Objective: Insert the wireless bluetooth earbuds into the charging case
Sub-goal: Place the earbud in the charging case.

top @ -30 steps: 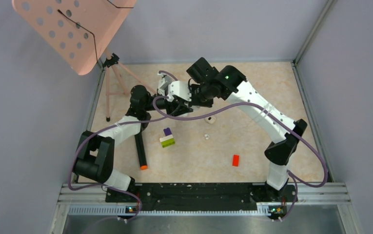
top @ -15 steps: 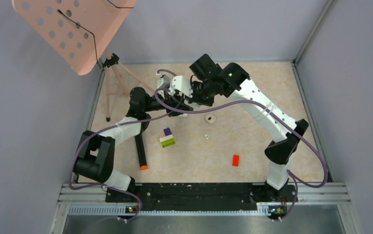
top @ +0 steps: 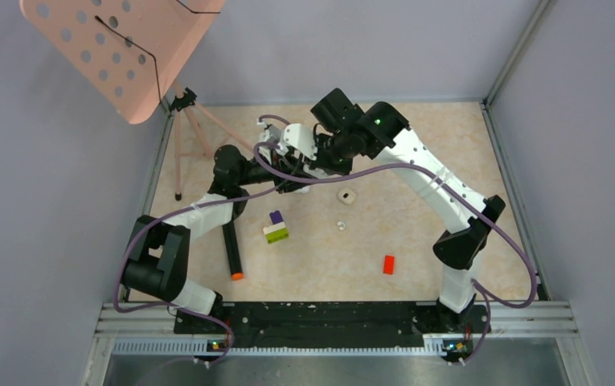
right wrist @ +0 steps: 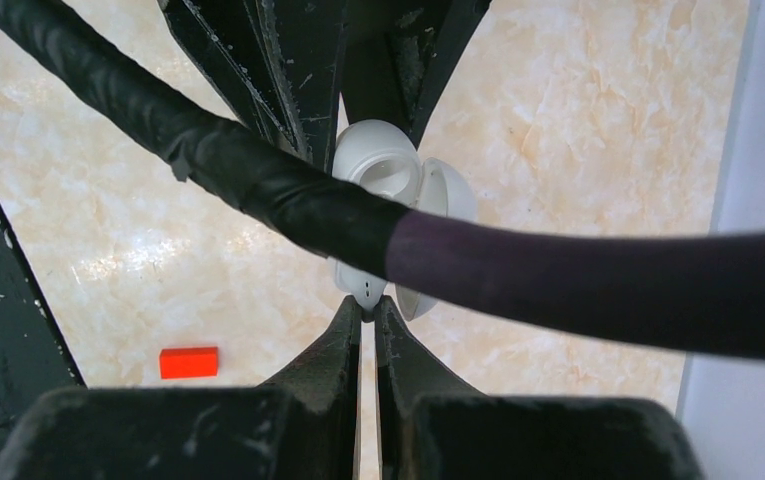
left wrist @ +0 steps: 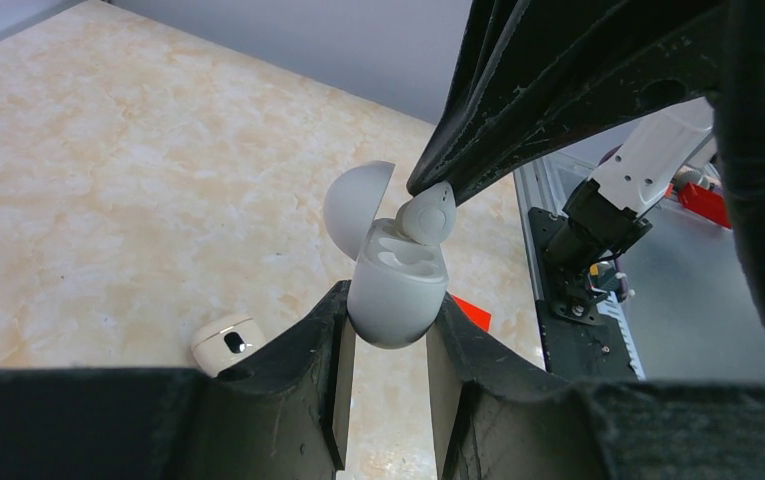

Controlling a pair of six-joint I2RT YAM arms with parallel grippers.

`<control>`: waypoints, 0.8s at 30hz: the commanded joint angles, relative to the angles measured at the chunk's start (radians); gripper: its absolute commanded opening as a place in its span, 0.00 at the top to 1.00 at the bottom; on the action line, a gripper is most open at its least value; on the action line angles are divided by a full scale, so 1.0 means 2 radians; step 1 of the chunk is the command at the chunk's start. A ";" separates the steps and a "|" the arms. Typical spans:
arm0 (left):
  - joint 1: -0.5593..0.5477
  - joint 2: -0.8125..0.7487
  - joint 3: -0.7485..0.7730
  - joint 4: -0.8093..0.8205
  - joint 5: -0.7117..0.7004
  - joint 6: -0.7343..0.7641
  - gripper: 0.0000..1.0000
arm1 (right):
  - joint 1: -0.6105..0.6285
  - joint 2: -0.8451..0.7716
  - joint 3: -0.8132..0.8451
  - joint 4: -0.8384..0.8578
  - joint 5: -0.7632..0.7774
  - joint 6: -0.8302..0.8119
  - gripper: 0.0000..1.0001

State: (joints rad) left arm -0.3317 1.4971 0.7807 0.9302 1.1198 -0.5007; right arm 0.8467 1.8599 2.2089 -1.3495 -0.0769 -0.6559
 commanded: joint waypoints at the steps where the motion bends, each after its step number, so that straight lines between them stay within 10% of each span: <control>1: -0.006 -0.013 0.001 0.044 -0.005 0.005 1.00 | -0.007 0.008 0.017 -0.001 -0.009 0.019 1.00; 24: -0.003 -0.011 0.000 0.046 -0.001 -0.007 1.00 | -0.016 0.000 -0.008 0.018 0.006 0.029 1.00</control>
State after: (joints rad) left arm -0.3332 1.4971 0.7757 0.9318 1.1099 -0.5270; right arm 0.8356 1.8618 2.2032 -1.3460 -0.0761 -0.6315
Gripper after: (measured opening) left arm 0.342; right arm 0.017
